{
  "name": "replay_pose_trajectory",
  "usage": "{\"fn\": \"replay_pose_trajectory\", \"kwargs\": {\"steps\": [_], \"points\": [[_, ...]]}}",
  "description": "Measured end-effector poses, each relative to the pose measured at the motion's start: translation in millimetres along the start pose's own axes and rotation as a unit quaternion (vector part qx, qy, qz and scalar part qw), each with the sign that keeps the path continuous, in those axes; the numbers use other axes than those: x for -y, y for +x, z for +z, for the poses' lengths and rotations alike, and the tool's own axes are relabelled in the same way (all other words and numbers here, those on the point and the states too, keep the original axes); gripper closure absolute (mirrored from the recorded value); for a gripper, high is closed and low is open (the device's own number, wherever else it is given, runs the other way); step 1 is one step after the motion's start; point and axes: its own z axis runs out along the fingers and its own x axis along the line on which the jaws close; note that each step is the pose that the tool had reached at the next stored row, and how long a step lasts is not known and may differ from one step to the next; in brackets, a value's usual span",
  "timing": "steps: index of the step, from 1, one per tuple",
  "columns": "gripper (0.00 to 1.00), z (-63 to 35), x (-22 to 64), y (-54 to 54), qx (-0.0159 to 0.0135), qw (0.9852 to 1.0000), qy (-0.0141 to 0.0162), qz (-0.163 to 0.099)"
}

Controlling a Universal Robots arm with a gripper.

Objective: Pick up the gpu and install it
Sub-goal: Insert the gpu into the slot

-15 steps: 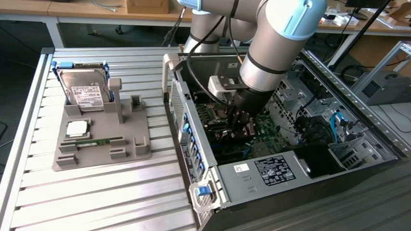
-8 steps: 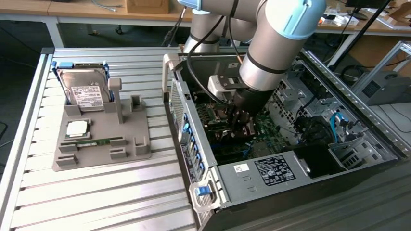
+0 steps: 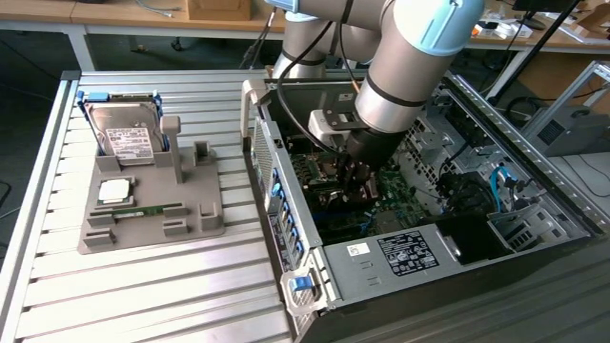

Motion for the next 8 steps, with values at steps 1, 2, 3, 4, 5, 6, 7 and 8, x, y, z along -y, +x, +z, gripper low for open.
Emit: {"fn": "replay_pose_trajectory", "kwargs": {"steps": [1,2,3,4,5,6,7,8], "points": [[0.73,0.0,-0.1,0.0,0.0000,1.0000,0.0000,0.000],[0.73,0.0,-0.1,0.0,-0.0001,1.0000,0.0000,0.000],[0.73,0.0,-0.2,0.0,-0.0002,1.0000,-0.0001,0.000],[0.73,0.2,-0.2,0.1,-0.0002,1.0000,-0.0001,0.000],[0.73,0.6,-0.2,0.1,-0.0001,1.0000,-0.0001,0.000],[0.73,1.0,-0.2,0.1,-0.0001,1.0000,-0.0001,0.000],[0.73,1.2,-0.1,0.1,-0.0001,1.0000,-0.0001,0.000],[0.73,1.6,-0.1,0.1,-0.0002,1.0000,-0.0001,0.000]]}}
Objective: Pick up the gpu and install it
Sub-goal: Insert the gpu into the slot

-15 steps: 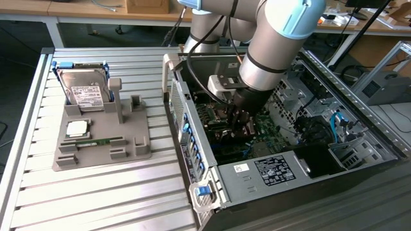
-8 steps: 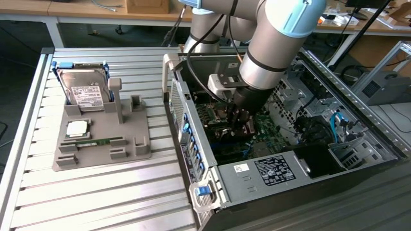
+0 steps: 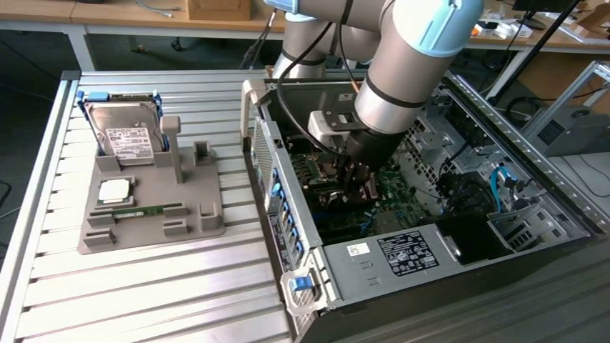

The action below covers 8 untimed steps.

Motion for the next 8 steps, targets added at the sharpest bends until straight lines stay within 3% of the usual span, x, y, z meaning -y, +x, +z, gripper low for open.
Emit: {"fn": "replay_pose_trajectory", "kwargs": {"steps": [8], "points": [[0.73,0.8,0.0,-0.1,-0.0005,1.0000,0.0001,0.000]]}}
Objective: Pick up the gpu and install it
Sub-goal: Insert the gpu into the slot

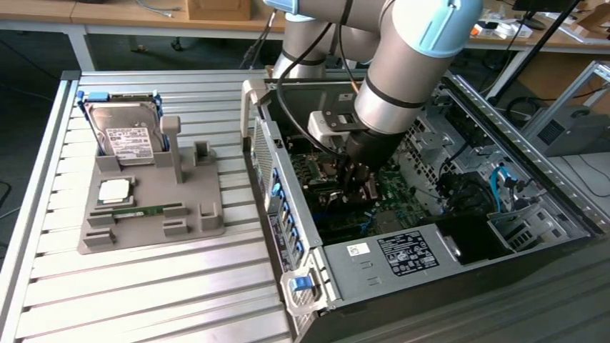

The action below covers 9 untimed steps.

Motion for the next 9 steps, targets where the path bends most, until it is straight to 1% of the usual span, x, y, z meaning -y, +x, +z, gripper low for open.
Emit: {"fn": "replay_pose_trajectory", "kwargs": {"steps": [5,6,7,9], "points": [[0.73,0.0,0.0,-0.3,0.0000,1.0000,0.0000,0.000],[0.73,-0.8,0.0,-0.3,0.0000,1.0000,0.0000,0.000],[0.73,-3.7,-0.2,-0.4,0.0000,1.0000,0.0000,0.000],[0.73,-1.1,0.0,-0.5,-0.0001,1.0000,0.0000,0.000]]}}
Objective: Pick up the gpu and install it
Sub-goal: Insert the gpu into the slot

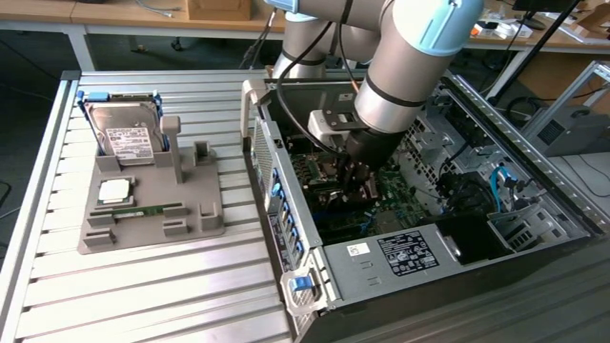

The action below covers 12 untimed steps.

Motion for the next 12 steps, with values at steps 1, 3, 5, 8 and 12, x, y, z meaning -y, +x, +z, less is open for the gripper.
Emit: {"fn": "replay_pose_trajectory", "kwargs": {"steps": [1,3,5,8,12], "points": [[0.73,0.3,-0.1,-0.6,0.0000,1.0000,0.0000,0.000],[0.73,0.5,-0.2,-2.0,0.0000,1.0000,0.0000,-0.001],[0.73,1.8,-0.2,-2.3,0.0001,1.0000,0.0000,-0.001],[0.73,3.5,-0.2,-3.8,0.0004,1.0000,-0.0002,-0.001],[0.73,0.4,-0.6,-3.9,0.0037,1.0000,0.0010,-0.002]]}}
